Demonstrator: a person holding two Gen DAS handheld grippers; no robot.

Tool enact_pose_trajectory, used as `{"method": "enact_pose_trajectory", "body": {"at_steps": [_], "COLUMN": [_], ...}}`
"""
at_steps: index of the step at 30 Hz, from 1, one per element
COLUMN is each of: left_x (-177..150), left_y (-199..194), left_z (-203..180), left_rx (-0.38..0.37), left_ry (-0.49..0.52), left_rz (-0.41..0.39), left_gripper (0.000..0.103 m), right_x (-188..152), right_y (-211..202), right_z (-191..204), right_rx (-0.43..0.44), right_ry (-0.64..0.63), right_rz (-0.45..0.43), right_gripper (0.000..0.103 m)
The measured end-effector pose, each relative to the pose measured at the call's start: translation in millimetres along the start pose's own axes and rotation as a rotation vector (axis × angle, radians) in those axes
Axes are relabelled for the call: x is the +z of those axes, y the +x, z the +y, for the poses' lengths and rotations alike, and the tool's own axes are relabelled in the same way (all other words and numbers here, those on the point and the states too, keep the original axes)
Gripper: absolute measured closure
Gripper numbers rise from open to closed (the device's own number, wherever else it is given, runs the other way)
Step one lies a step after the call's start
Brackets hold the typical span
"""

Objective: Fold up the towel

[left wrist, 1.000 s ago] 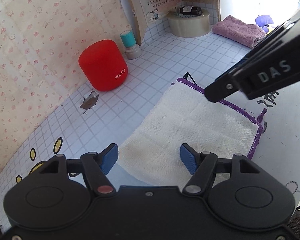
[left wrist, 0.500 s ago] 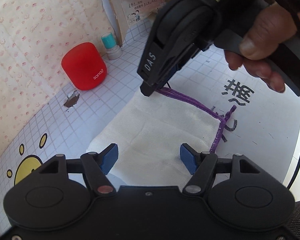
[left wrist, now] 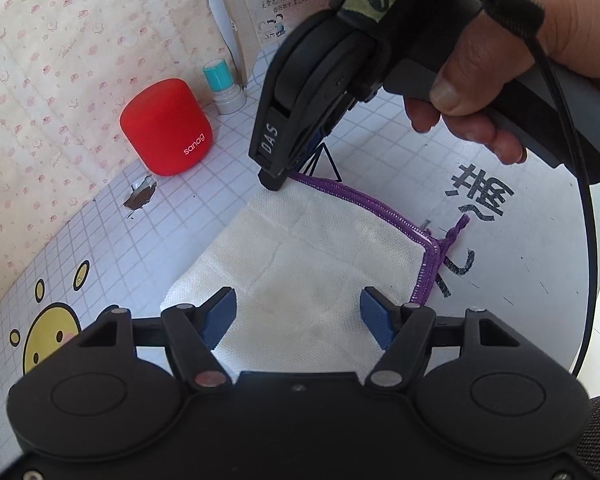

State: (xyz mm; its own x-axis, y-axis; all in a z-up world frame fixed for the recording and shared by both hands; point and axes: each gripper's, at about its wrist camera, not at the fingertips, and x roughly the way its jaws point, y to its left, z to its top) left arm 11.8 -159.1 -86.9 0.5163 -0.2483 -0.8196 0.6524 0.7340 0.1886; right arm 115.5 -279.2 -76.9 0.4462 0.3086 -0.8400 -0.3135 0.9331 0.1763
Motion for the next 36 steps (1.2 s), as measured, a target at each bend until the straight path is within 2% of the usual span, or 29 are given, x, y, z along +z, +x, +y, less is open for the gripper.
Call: {"method": "enact_pose_trajectory", "body": {"at_steps": [10,13,14,17,20,23,26,30,36], "left_x": [18,23,24,25,23,22,21,18,13], "left_y": [20,28,30,38,42,39,35,28,24], "left_z": [10,16,18,26,35,34,31,32,32], "left_rx": [0.012,-0.009,-0.013,-0.011,-0.038,-0.023,-0.004,0.005,-0.005], "left_ry": [-0.065,-0.110,-0.122,-0.178,-0.247,-0.238,-0.224,-0.222,-0.226], "left_rz": [-0.007,-0.004,-0.005,-0.002,0.010,0.008,0.005,0.004,0.013], "left_gripper": [0.033,0.033,0.032,0.019,0.019,0.019,0.019,0.019,0.019], "right_x": [1,2,3,4,6,6,4,5,8], "right_y": [11,12,13,14,14,1,-12,-5,18], "right_z": [1,3,3,4,4,8,16,25,33], "right_rx": [-0.008,-0.010,-0.011,-0.013,-0.013,-0.021,0.045,0.147,0.138], "right_ry": [-0.078,-0.087,-0.087,-0.090,-0.092,-0.118,-0.182,-0.239,-0.265], "right_rz": [0.000,-0.001,-0.001,-0.003,0.002,-0.045,-0.059,0.005,0.044], "right_gripper": [0.088,0.088,0.088,0.088,0.088,0.088,0.088,0.088,0.088]}}
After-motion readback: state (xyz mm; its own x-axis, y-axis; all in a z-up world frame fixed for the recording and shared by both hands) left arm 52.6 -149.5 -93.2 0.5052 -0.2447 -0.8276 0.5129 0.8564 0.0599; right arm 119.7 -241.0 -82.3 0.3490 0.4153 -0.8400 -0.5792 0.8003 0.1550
